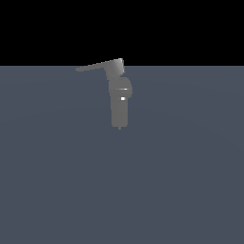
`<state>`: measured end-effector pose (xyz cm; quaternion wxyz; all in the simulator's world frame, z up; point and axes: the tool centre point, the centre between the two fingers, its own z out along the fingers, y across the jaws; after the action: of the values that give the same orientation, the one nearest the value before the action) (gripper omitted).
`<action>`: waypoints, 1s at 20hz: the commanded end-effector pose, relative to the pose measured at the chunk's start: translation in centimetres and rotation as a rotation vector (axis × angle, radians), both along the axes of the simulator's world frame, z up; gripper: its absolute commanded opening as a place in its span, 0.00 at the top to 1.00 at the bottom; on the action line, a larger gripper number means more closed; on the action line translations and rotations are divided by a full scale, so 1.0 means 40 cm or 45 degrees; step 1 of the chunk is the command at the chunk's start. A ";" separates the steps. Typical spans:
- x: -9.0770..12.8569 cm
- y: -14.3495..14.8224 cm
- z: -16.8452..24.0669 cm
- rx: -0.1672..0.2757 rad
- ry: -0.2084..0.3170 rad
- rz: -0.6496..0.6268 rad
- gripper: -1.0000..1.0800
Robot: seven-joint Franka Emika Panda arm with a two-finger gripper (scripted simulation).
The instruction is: Turn on the faucet by rotating a designated handle.
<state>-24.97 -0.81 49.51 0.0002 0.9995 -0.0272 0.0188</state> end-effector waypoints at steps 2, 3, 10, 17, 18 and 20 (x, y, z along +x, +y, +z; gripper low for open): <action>0.000 0.000 0.000 -0.001 0.000 0.000 1.00; 0.000 -0.001 0.001 -0.003 -0.001 0.001 1.00; 0.002 -0.013 0.009 -0.049 -0.014 0.015 1.00; 0.002 -0.014 0.011 -0.054 -0.016 0.017 1.00; 0.005 -0.014 0.011 -0.051 -0.015 0.012 1.00; 0.012 -0.012 0.012 -0.045 -0.012 -0.001 1.00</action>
<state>-24.67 -1.34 49.96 0.0194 0.9992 -0.0240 0.0249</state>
